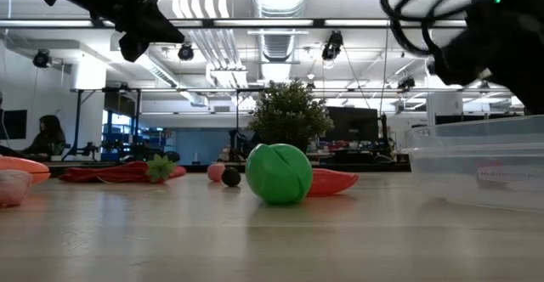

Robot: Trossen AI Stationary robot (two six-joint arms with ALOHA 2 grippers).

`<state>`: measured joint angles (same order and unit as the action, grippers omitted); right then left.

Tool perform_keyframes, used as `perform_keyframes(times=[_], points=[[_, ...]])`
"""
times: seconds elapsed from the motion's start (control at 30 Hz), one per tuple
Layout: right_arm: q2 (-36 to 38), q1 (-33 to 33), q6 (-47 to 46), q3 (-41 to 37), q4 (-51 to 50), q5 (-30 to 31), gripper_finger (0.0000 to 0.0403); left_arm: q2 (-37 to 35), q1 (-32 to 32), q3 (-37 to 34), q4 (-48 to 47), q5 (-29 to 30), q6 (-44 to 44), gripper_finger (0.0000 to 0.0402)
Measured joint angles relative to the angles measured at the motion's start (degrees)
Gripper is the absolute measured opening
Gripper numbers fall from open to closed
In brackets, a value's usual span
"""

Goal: Pick and placing Produce into tupperware
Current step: Put the top red strawberry into the transparent bin

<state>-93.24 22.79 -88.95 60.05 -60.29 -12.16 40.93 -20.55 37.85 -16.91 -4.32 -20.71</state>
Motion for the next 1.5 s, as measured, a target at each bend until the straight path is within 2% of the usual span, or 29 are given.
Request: perform_keyframes(times=[0.1,0.2,0.43,0.6,0.8,0.97,1.1,1.23,1.5], points=[[0.9,-2.2,0.1,3.9,-4.2,3.6,0.0118,0.1,0.0,0.0,0.0,0.0,0.0,0.0000],[1.5,-6.8,3.4,7.2,-3.6,8.2,0.0121,0.1,0.0,0.0,0.1,0.0,0.0,0.0000],[-1.1,-21.7,22.5,11.5,6.3,9.7,0.0125,0.1,0.0,0.0,0.3,0.0,0.0,0.0000],[-6.1,-28.9,41.9,18.0,8.1,10.1,0.0158,0.1,0.0,0.0,0.2,0.0,0.0,0.0000],[-14.5,-32.5,69.9,26.1,8.3,12.6,0.0205,0.1,0.0,0.0,0.1,0.0,0.0,0.0000],[-20.6,-34.0,87.5,28.5,8.0,15.8,0.0211,0.1,0.0,0.0,0.0,0.0,-1.5,0.0000],[-22.3,-35.7,93.6,28.0,8.5,17.3,0.0201,0.1,0.0,0.0,0.0,0.0,-1.6,0.0000],[-20.8,-37.3,96.8,27.8,12.3,17.3,0.0194,0.1,0.0,0.0,0.0,0.0,-1.6,0.0000],[-19.9,-38.1,102.6,27.7,12.1,15.0,0.0191,0.3,0.0,0.0,0.2,1.4,-1.5,0.0000]])
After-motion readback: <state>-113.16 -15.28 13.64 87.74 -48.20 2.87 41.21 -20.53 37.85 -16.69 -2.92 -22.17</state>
